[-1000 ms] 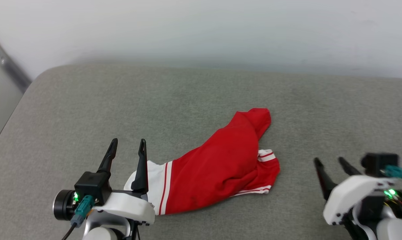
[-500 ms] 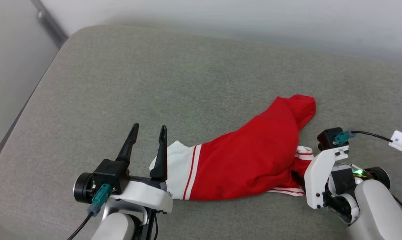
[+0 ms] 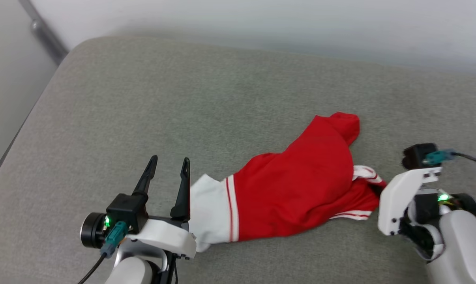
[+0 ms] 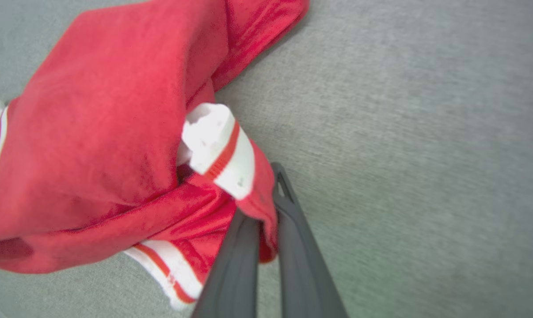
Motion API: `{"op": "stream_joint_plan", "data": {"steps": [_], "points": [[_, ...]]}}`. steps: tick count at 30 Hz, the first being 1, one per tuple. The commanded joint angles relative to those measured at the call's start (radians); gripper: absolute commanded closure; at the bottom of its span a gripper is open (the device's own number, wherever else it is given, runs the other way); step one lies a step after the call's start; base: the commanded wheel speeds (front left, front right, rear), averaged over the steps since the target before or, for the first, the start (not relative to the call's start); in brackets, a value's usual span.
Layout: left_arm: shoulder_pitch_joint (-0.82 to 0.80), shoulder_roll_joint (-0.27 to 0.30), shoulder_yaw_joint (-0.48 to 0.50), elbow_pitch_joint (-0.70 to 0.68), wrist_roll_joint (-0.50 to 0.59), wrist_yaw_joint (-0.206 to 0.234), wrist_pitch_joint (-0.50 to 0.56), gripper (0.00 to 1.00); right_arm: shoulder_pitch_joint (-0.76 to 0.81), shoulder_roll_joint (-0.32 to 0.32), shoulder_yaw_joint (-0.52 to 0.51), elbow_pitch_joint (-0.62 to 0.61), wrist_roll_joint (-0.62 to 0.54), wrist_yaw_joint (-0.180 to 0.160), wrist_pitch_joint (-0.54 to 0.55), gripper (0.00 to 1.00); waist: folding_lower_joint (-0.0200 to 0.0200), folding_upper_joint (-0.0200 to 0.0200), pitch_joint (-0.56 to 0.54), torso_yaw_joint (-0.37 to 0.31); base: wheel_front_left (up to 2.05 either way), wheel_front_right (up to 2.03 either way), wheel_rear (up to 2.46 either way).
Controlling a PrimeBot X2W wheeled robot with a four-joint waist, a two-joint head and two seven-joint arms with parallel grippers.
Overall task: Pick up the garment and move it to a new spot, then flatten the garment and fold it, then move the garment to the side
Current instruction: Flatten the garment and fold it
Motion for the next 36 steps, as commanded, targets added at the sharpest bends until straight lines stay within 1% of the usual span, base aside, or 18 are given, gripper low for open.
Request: {"op": "stream_joint_plan", "data": {"steps": [1, 5, 9, 12, 14, 15, 16, 17, 21, 25, 28, 32, 34, 36], "points": [[0.02, 0.009, 0.002, -0.005, -0.001, 0.008, 0.007, 0.0, 0.026, -0.008, -0.035, -0.049, -0.01, -0.001, -0.023, 1.0, -0.0001, 0.0, -0.028, -0.041, 0.0, 0.0, 0.0], [0.039, 0.023, 0.006, -0.016, -0.005, 0.013, 0.022, 0.0, 0.122, 0.013, -0.141, -0.169, -0.039, -0.001, -0.04, 1.0, -0.0001, 0.0, -0.051, -0.091, 0.0, 0.0, 0.0], [0.06, 0.033, 0.006, -0.021, -0.014, 0.018, 0.032, 0.0, 0.269, 0.075, -0.232, -0.254, -0.051, -0.001, -0.008, 1.0, -0.0001, 0.0, -0.068, -0.132, 0.0, 0.0, 0.0], [0.065, 0.036, 0.003, -0.025, -0.015, 0.02, 0.04, 0.0, 0.378, 0.105, -0.267, -0.255, -0.042, -0.001, 0.018, 1.0, -0.0001, 0.0, -0.074, -0.149, 0.0, 0.0, 0.0], [0.071, 0.04, 0.003, -0.026, -0.016, 0.022, 0.044, 0.0, 0.431, 0.118, -0.268, -0.231, -0.019, -0.001, 0.029, 1.0, -0.0001, 0.0, -0.077, -0.16, 0.0, 0.0, 0.0], [0.073, 0.041, 0.003, -0.027, -0.018, 0.023, 0.046, 0.0, 0.453, 0.12, -0.261, -0.212, -0.027, -0.001, 0.027, 1.0, -0.0001, 0.0, -0.077, -0.164, 0.0, 0.0, 0.0], [0.073, 0.042, 0.002, -0.026, -0.019, 0.023, 0.049, 0.0, 0.469, 0.123, -0.253, -0.195, -0.028, -0.001, 0.018, 0.64, -0.0001, 0.0, -0.078, -0.167, 0.0, 0.0, 0.0], [0.074, 0.043, 0.002, -0.026, -0.021, 0.024, 0.049, 0.0, 0.475, 0.124, -0.241, -0.183, -0.004, -0.001, 0.0, 0.0, -0.0001, 0.0, -0.08, -0.171, 0.0, 0.0, 0.0], [0.084, 0.047, 0.001, -0.022, -0.025, 0.026, 0.057, 0.0, 0.456, 0.121, -0.205, -0.201, 0.027, -0.001, -0.118, 0.0, -0.0001, 0.0, -0.095, -0.183, 0.0, 0.0, 0.0], [0.102, 0.051, -0.004, -0.021, -0.031, 0.028, 0.064, 0.0, 0.448, 0.121, -0.186, -0.275, 0.012, -0.001, -0.167, 0.0, -0.0001, 0.0, -0.116, -0.191, 0.0, 0.0, 0.0], [0.112, 0.053, -0.008, -0.023, -0.031, 0.03, 0.068, 0.0, 0.448, 0.117, -0.175, -0.359, -0.007, -0.001, -0.161, 0.0, -0.0001, 0.0, -0.128, -0.192, 0.0, 0.0, 0.0], [0.113, 0.055, -0.011, -0.031, -0.035, 0.034, 0.073, 0.0, 0.406, 0.097, -0.19, -0.45, -0.017, -0.001, -0.129, 0.0, -0.0001, 0.0, -0.133, -0.192, 0.0, 0.0, 0.0], [0.105, 0.056, -0.013, -0.035, -0.034, 0.034, 0.074, 0.0, 0.368, 0.084, -0.202, -0.444, -0.008, -0.001, -0.1, 0.0, -0.0001, 0.0, -0.127, -0.189, 0.0, 0.0, 0.0], [0.092, 0.054, -0.018, -0.042, -0.029, 0.032, 0.076, 0.0, 0.324, 0.058, -0.212, -0.402, -0.009, -0.001, -0.059, 0.0, -0.0001, 0.0, -0.113, -0.18, 0.0, 0.0, 0.0]]}}
